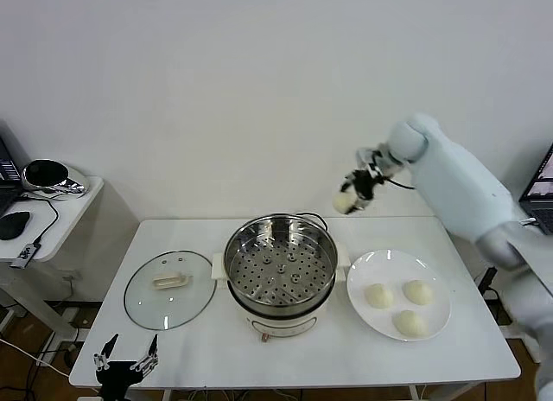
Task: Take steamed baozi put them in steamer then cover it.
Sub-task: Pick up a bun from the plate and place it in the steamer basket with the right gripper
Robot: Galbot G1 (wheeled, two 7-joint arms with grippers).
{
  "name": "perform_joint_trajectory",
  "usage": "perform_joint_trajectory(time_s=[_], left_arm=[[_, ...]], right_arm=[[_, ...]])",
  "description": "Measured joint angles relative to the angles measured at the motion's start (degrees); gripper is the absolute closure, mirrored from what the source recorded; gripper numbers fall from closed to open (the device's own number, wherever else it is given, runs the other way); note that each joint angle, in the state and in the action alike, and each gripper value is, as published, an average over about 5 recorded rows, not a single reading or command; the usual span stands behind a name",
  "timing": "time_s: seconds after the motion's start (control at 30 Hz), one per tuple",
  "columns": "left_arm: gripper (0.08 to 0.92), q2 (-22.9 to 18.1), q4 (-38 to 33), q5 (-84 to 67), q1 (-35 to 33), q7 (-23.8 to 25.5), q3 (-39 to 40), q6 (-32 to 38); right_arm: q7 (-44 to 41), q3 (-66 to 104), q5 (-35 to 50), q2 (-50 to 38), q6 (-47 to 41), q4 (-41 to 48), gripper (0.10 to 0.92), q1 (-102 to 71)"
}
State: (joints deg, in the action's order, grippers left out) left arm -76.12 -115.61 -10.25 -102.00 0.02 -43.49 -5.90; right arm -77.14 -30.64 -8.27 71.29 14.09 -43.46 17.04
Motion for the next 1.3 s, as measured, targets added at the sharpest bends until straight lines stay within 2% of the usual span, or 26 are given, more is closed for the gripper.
perform_joint_trajectory(time_s=[0.2,0.53,0.9,1.3], left_arm=[[0.177,-0.24,-0.5,-0.24,-0.67,-0.04,-0.77,-0.01],[0.177,-0.76,-0.86,-0.17,-1.36,-0.22,-0.83,0.07],[0.177,-1.01,-0.97,-0.16,-1.68,-0.26,-1.13,0.1],[0.177,-0.84,-0.6,-0.4,-1.12,-0.25,-1.16,0.09]], right_arm=[[-0.39,-3.88,3.01,3.73,11.75,1.19,0.421,1.75],[-0.42,-10.58,1.95,5.06,23.98,-4.88,0.417,2.8],[0.11,-15.23,-4.63,4.41,29.86,-11.25,0.423,1.88],[2.09,-16.35,-11.16,5.93,32.21,-10.45,0.423,-0.23]])
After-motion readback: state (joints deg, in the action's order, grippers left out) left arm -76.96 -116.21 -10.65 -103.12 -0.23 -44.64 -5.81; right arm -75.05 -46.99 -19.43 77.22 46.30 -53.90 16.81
